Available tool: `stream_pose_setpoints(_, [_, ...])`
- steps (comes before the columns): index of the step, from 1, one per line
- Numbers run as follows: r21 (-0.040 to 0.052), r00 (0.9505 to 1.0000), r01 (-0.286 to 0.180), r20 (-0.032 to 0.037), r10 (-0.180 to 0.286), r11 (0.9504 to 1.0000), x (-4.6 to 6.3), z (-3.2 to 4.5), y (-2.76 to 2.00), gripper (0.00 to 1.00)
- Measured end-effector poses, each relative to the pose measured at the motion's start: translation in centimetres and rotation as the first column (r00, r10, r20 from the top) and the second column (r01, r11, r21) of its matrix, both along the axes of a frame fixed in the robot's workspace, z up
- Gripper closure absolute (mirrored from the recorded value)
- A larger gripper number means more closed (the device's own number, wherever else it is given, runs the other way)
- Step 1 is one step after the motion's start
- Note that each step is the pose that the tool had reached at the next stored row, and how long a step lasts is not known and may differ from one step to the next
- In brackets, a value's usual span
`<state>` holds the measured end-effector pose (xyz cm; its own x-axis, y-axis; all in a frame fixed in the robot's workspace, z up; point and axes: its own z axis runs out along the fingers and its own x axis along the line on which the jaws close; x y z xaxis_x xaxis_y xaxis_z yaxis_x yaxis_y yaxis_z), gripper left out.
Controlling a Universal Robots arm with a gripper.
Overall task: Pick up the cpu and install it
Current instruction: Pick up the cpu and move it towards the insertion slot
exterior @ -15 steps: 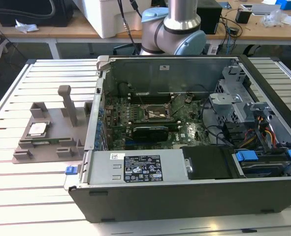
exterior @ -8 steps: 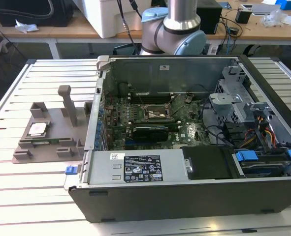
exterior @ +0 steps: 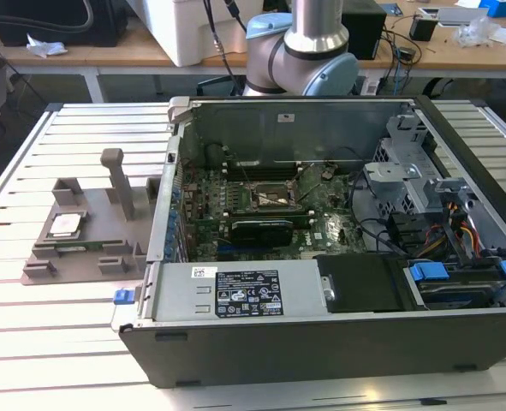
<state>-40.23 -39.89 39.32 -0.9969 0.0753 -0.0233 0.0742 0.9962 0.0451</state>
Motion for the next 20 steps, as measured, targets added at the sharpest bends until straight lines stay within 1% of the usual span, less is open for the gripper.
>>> stream_pose_setpoints(1, [0.0,1.0,0.0,0.0,0.0,1.0,0.0,0.0,0.0,0.52])
stream_pose_setpoints(4, [0.0,1.0,0.0,0.0,0.0,1.0,0.0,0.0,0.0,0.34])
stream_pose_setpoints(5, [-0.0151,1.0,0.0,-0.0001,0.0,0.9999,0.0,0.0,0.01,0.34])
stream_pose_setpoints(6, [-0.0343,0.9999,-0.013,-0.0004,0.013,0.9993,0.0,-0.07,0.01,0.34])
stream_pose_setpoints(8, [-0.0343,0.9979,-0.064,-0.0003,0.064,0.9973,0.0,-0.21,0.08,0.34])
stream_pose_setpoints(10, [-0.0346,0.9979,-0.065,-0.0007,0.065,0.9973,0.0,-0.31,0.08,0.34])
stream_pose_setpoints(11, [-0.0374,0.9979,-0.065,-0.0007,0.065,0.9972,0.0,-0.44,0.08,0.34])
stream_pose_setpoints(12, [-0.0387,0.9979,-0.065,-0.0007,0.065,0.9972,0.0,-0.76,0.08,0.34])
stream_pose_setpoints(13, [-0.0386,0.9979,-0.065,-0.0007,0.065,0.9972,0.0,-1.03,0.08,0.34])
stream_pose_setpoints(18, [-0.0387,0.9979,-0.065,-0.0007,0.065,0.9972,0.0,-1.6,0.08,0.34])
stream_pose_setpoints(20, [-0.0387,0.9979,-0.065,-0.0007,0.065,0.9972,0.0,-2.21,0.09,0.34])
